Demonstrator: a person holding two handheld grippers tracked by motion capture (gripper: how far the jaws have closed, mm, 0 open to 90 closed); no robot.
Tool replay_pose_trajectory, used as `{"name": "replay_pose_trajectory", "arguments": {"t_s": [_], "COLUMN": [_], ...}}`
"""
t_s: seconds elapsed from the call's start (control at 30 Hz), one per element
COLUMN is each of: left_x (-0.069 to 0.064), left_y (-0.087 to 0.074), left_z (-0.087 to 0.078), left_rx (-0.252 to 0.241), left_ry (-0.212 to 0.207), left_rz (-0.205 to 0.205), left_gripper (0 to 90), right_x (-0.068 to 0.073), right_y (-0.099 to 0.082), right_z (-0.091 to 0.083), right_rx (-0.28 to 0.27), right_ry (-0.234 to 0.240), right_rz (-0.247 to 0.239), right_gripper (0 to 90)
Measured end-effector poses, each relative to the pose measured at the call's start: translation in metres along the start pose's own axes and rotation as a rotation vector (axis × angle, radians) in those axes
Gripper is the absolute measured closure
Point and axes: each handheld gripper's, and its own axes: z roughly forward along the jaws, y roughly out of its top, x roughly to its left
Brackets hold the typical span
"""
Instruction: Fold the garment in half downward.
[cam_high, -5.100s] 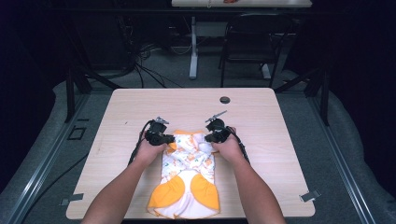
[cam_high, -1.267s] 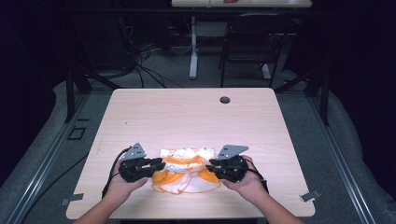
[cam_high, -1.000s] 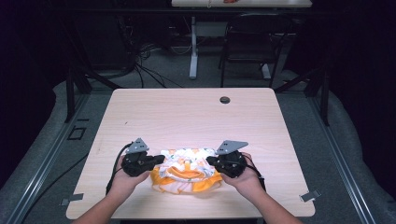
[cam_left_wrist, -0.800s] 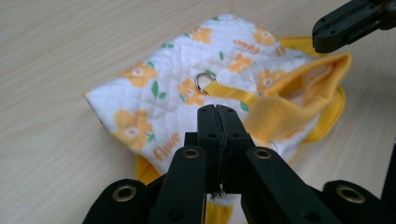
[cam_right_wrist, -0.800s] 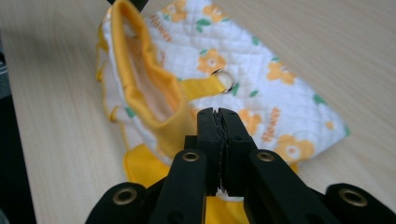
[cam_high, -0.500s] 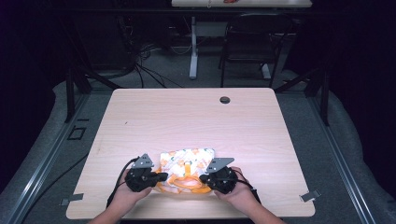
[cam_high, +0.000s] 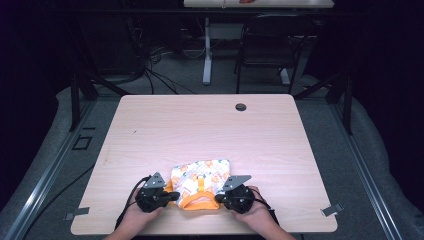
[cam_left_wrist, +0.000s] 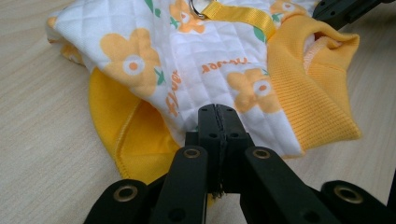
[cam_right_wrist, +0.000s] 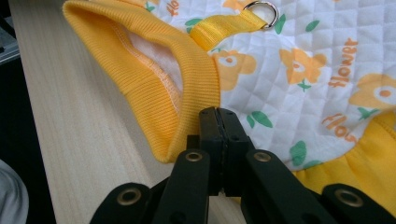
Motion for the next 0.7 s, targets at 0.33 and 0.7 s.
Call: {"name": "replay_pose_trajectory", "arguments": {"t_s": [0.33,0.7], "left_x": [0.012,0.030], "left_y": [0.008,0.022], "left_z": [0.006,0.015], "left_rx": [-0.009,-0.007], "left_ry": [0.015,0.028], "left_rz": [-0.022,-0.059], "left_gripper": [90.0,90.0], "right_x": [-0.005,-0.022], "right_y": [0.006,0.015], "right_z": [0.003,0.010], "right_rx": [0.013,0.017], "right_ry": [-0.019,-0.031], "right_rz": [-0.002,0.034], "right_gripper": [89.9,90.0]}}
